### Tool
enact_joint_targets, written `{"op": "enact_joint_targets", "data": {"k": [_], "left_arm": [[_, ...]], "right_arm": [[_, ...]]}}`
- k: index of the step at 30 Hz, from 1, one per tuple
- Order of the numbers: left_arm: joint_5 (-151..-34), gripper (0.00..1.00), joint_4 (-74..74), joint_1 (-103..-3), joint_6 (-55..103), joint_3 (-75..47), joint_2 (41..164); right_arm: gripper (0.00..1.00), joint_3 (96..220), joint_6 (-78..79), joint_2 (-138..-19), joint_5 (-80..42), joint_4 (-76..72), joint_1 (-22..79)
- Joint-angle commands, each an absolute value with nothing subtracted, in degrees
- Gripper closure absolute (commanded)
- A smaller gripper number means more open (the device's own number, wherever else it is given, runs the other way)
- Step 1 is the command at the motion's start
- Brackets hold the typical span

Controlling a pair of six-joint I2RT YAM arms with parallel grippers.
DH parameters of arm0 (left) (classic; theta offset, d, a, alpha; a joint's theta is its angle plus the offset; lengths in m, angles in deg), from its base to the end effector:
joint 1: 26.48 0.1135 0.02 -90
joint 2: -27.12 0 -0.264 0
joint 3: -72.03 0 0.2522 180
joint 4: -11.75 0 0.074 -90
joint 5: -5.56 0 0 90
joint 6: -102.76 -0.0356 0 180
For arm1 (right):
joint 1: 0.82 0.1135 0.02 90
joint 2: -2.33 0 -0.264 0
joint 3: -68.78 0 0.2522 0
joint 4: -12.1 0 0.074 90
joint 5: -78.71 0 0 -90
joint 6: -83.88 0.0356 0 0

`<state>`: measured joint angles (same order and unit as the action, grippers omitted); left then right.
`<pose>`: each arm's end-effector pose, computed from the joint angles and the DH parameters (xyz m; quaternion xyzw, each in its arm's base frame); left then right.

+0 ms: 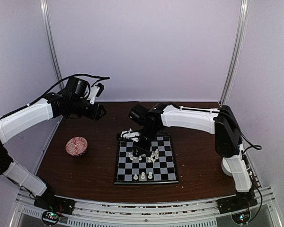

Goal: Set up the chess pieces on the board
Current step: Pick up the knight from the chessboard, then place the knight at g1.

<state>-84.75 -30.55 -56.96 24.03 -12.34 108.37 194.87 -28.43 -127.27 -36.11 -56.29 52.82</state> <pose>0.2728 -0.1608 0.3189 0.1519 0.8904 -0.1552 0.4001 0.2684 0.3898 0.2004 -0.6201 0.7395 0.2458 0.0906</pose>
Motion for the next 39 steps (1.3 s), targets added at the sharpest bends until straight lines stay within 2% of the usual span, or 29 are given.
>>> {"op": "enact_joint_targets", "data": {"k": [1, 5, 14, 18, 23, 39], "left_arm": [[-84.56, 0.60, -29.68, -56.99, 22.84, -13.89, 109.31], [-83.57, 0.60, -29.70, -56.98, 22.48, -13.71, 109.44], [-82.93, 0.61, -30.13, -56.98, 21.97, -14.09, 110.38], [-81.51, 0.61, -30.75, -56.98, 20.76, -14.59, 110.54], [-80.72, 0.61, -30.83, -56.94, 19.99, -14.68, 110.65], [-80.98, 0.61, -31.04, -56.90, 19.63, -14.81, 110.89]], "right_arm": [[0.99, 192.75, -27.47, -118.67, -37.56, -56.20, 53.21], [0.99, 186.64, -29.04, -112.67, -37.17, -55.26, 53.19], [0.99, 157.19, -34.15, -94.17, -31.02, -47.63, 53.05], [0.99, 148.83, -33.92, -90.23, -31.09, -43.38, 53.12], [0.99, 146.24, -33.32, -91.26, -31.28, -40.88, 53.39], [0.98, 149.27, -34.96, -97.22, -31.13, -43.32, 55.95]]}}
